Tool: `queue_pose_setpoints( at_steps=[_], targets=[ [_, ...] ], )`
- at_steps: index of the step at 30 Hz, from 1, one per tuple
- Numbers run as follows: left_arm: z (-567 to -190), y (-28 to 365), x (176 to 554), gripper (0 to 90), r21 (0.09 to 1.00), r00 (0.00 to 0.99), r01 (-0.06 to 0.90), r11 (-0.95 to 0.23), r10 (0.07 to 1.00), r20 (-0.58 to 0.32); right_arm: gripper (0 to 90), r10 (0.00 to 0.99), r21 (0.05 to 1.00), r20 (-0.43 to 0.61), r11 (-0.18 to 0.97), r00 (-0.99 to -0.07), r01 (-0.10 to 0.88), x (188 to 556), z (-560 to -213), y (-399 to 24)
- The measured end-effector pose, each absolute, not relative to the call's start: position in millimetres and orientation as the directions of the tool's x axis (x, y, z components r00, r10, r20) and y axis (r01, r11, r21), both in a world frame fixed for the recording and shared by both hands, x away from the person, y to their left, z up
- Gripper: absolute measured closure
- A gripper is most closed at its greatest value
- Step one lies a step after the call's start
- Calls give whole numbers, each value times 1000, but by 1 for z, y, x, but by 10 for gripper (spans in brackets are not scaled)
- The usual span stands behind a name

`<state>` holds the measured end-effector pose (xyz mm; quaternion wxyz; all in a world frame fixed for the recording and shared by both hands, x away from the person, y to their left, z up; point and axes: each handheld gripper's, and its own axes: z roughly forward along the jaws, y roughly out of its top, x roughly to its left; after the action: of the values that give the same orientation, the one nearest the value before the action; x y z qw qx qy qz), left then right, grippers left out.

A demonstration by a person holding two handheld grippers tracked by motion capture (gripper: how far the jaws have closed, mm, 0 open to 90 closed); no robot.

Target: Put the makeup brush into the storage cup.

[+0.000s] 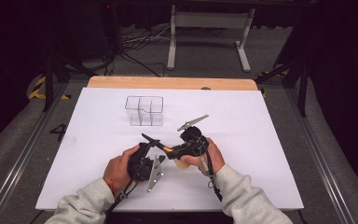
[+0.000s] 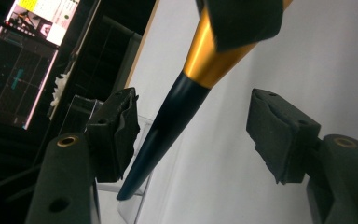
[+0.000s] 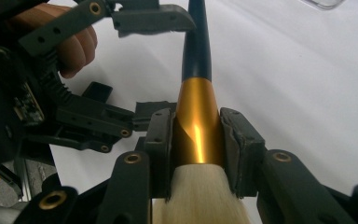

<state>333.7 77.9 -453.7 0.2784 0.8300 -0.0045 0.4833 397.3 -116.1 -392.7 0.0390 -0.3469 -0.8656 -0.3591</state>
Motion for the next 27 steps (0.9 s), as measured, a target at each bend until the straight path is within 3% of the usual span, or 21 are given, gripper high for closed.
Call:
queue_pose_setpoints(
  at_steps=[9, 17, 23, 24, 25, 26, 27],
  targets=[
    [-459, 69, 330, 593, 359, 477, -306, -882, 184, 860, 670, 563, 583, 310, 524, -766, 621, 398, -395, -104],
    [-463, 63, 327, 680, 257, 434, -298, -919, 110, 894, 670, 565, 573, 303, 536, -768, 620, 399, -397, -99],
    [-463, 63, 327, 698, 249, 444, -297, -922, 98, 891, 666, 563, 567, 320, 530, -762, 630, 400, -398, -99],
    [-463, 64, 327, 699, 251, 449, -295, -922, 98, 888, 657, 560, 570, 327, 526, -761, 631, 401, -398, -100],
    [-462, 64, 327, 700, 252, 454, -293, -922, 98, 885, 569, 558, 583, 333, 512, -760, 631, 401, -397, -102],
    [-461, 65, 328, 701, 250, 464, -289, -924, 94, 881, 539, 564, 590, 331, 502, -756, 633, 401, -396, -103],
    [-461, 66, 329, 701, 263, 470, -293, -919, 101, 877, 551, 565, 602, 332, 490, -756, 631, 402, -393, -106]
  ],
)
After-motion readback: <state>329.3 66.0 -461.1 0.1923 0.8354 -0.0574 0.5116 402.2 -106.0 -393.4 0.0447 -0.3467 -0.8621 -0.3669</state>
